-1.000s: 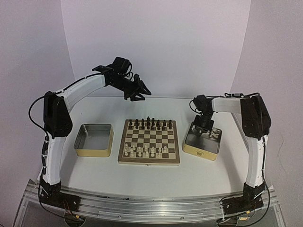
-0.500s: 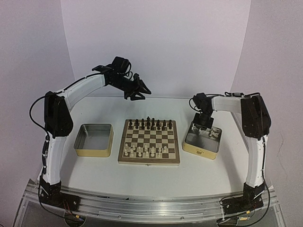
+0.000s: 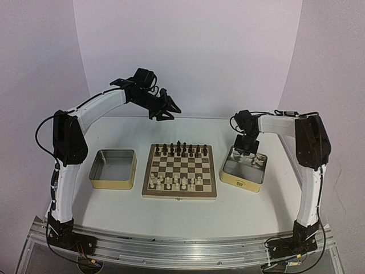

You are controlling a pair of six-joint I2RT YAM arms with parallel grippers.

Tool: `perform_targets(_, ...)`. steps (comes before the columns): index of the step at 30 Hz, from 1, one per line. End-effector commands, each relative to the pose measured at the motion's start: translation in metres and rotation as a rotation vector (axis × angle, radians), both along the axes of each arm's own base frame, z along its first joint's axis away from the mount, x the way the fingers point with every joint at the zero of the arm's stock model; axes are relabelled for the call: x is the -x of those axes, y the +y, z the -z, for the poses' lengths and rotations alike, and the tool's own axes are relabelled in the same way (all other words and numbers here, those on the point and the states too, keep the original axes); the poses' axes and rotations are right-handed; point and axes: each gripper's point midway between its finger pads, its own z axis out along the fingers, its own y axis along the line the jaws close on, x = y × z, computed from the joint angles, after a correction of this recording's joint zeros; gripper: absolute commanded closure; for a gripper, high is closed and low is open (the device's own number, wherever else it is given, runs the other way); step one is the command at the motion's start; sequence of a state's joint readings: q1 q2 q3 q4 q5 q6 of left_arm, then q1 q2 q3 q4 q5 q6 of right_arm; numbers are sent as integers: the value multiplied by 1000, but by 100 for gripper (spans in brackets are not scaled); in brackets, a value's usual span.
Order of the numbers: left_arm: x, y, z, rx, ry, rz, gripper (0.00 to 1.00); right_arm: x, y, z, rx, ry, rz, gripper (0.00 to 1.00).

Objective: Set up the chess pieces on the board
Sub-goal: Pick up the chess piece from the storage box, then place the chess piece on the chessboard.

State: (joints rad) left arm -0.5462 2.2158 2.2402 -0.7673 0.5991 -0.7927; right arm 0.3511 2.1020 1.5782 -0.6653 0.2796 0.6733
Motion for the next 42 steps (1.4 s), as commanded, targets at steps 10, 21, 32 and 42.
perform_targets(10, -10, 21, -22, 2, -69, -22, 59, 90, 53, -96, -134, -34, -278, 100)
perform_targets(21, -4, 34, -27, -22, -88, -20, 59, 174, 148, -78, -71, 36, -651, 100)
perform_targets(32, -2, 40, -31, -35, -91, -23, 58, 184, 194, -36, -64, 61, -779, 100)
perform_targets(42, -5, 43, -32, -37, -87, -28, 59, 181, 211, -22, -61, 62, -826, 100)
